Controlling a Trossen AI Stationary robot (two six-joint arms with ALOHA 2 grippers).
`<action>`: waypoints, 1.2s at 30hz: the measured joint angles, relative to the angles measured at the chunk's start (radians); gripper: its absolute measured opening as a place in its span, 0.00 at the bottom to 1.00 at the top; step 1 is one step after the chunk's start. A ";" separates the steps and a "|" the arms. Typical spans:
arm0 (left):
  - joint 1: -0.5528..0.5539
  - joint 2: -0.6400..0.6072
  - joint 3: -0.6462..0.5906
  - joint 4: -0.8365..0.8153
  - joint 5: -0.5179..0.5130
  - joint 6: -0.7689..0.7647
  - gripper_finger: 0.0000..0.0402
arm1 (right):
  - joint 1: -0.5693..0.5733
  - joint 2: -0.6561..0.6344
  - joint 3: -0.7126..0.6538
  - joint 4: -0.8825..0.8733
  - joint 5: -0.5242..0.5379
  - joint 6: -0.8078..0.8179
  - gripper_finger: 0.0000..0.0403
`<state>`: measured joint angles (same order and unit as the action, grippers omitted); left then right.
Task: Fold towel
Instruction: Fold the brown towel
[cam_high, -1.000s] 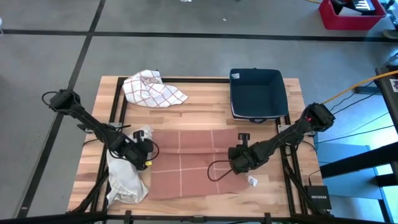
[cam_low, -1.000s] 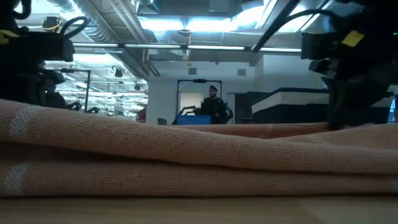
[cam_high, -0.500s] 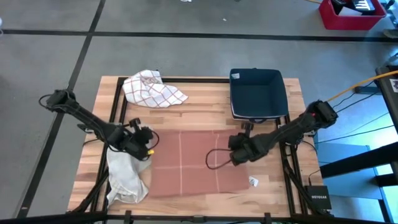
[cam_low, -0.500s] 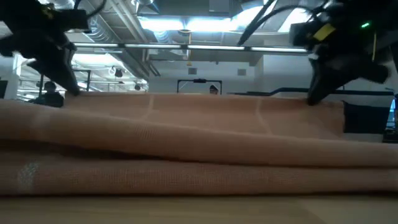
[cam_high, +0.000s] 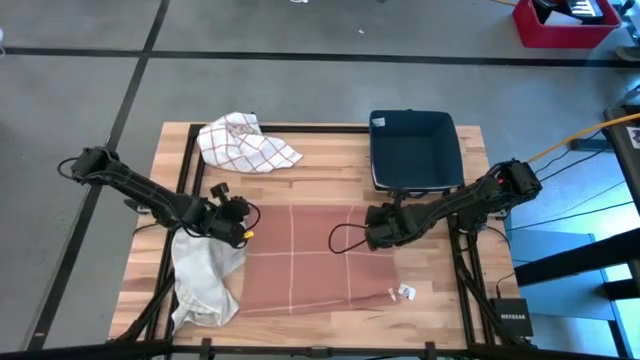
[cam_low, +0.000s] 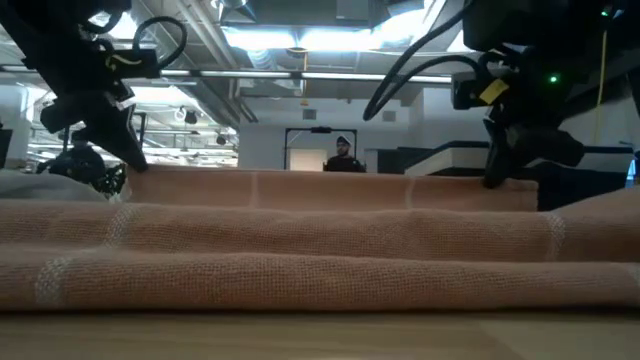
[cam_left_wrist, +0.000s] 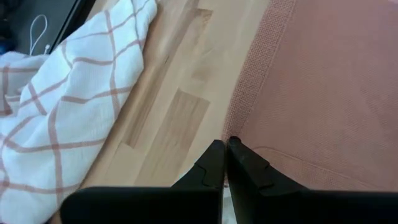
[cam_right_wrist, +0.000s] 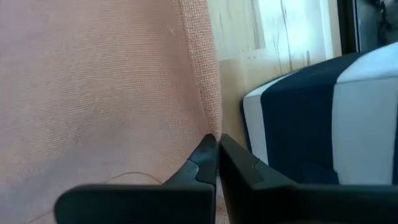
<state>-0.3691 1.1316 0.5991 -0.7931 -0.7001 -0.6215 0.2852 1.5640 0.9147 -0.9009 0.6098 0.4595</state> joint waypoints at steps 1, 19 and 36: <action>0.000 0.000 0.000 -0.001 0.003 -0.003 0.00 | 0.000 0.000 0.000 0.007 0.000 -0.011 0.04; 0.077 0.000 0.070 -0.078 0.051 0.059 0.38 | -0.004 0.009 0.097 -0.210 0.066 -0.021 0.45; -0.285 0.209 0.079 0.370 0.537 -0.353 0.35 | 0.380 -0.032 0.018 0.384 -0.461 0.270 0.51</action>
<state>-0.6544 1.3409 0.6777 -0.4231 -0.1635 -0.9747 0.6656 1.5322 0.9330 -0.5170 0.1487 0.7292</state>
